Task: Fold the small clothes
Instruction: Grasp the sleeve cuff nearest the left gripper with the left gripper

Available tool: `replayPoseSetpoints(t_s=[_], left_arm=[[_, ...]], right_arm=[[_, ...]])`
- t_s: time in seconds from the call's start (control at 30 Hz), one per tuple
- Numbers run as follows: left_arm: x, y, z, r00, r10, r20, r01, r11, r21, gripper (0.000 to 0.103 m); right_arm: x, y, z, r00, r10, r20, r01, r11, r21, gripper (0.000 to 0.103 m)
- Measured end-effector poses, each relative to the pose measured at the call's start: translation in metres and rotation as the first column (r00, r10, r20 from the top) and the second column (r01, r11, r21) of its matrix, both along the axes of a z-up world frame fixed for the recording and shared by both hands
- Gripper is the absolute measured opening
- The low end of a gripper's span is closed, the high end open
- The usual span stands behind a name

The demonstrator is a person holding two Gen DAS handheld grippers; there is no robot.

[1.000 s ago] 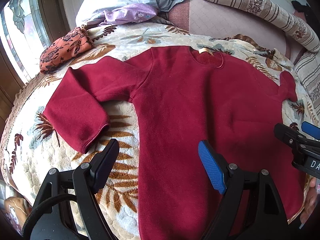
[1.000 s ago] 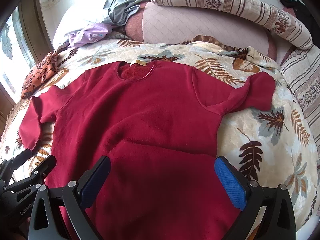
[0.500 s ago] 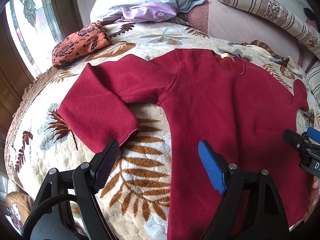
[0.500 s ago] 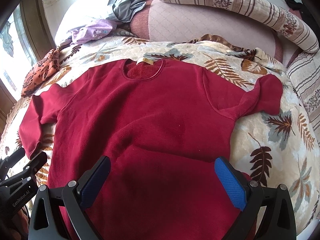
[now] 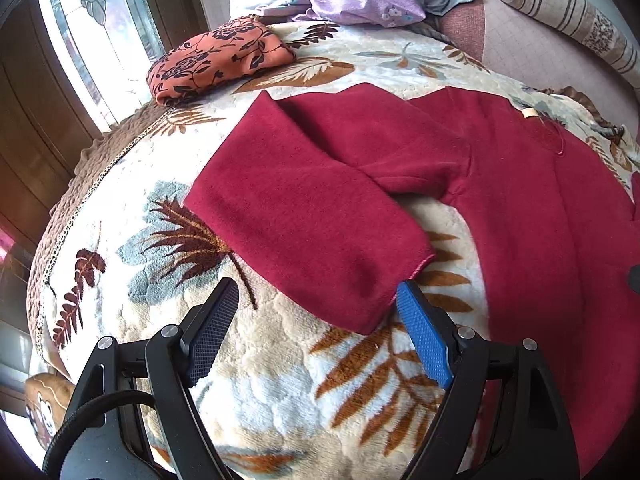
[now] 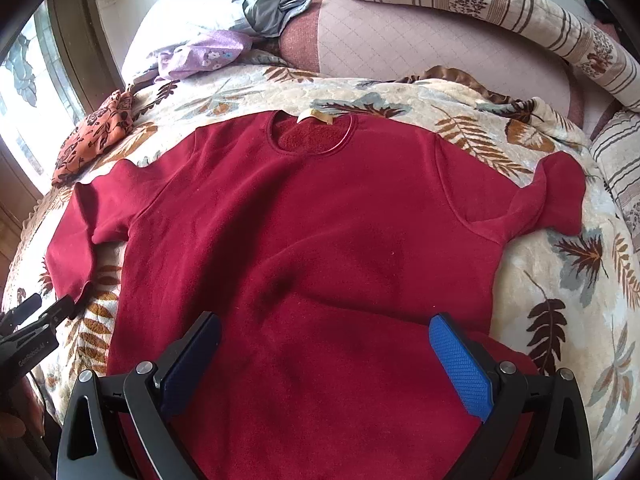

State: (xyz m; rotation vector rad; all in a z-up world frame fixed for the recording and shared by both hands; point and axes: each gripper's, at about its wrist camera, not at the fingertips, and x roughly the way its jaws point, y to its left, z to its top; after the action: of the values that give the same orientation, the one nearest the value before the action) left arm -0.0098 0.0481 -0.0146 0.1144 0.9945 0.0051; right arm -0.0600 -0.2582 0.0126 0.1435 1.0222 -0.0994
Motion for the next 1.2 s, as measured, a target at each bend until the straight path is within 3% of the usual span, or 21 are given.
replayPoseSetpoints(t_s=[0.4, 0.53, 0.87, 0.97, 1.03, 1.13, 1.2], left_arm=[[-0.002, -0.015, 0.002, 0.999, -0.053, -0.013, 0.052, 0.998, -0.036, 0.082], [-0.006, -0.027, -0.001, 0.996, -0.089, -0.016, 0.089, 0.996, -0.005, 0.082], [0.009, -0.018, -0.019, 0.998, -0.060, -0.037, 0.061, 0.997, 0.047, 0.082], [0.019, -0.009, -0.024, 0.997, -0.057, -0.043, 0.057, 0.998, -0.001, 0.082], [0.024, -0.007, -0.024, 0.997, -0.061, -0.041, 0.060, 0.998, -0.026, 0.077], [0.028, -0.008, -0.019, 0.997, -0.079, -0.027, 0.078, 0.997, -0.016, 0.056], [0.031, -0.007, -0.014, 0.995, -0.092, -0.030, 0.091, 0.996, -0.020, 0.027]], right_arm=[[0.006, 0.020, 0.000, 0.998, 0.064, -0.006, -0.064, 0.998, -0.010, 0.103], [0.007, 0.022, -0.003, 0.997, 0.070, -0.018, -0.070, 0.998, 0.001, 0.103], [0.007, 0.016, -0.007, 0.998, 0.061, -0.028, -0.060, 0.998, 0.016, 0.103], [0.008, 0.016, -0.010, 0.998, 0.060, -0.035, -0.059, 0.998, 0.028, 0.103], [0.008, 0.017, -0.011, 0.997, 0.066, -0.036, -0.066, 0.998, 0.025, 0.103], [0.009, 0.017, -0.013, 0.997, 0.071, -0.037, -0.070, 0.997, 0.023, 0.103], [0.011, 0.016, -0.015, 0.997, 0.069, -0.040, -0.068, 0.997, 0.034, 0.103]])
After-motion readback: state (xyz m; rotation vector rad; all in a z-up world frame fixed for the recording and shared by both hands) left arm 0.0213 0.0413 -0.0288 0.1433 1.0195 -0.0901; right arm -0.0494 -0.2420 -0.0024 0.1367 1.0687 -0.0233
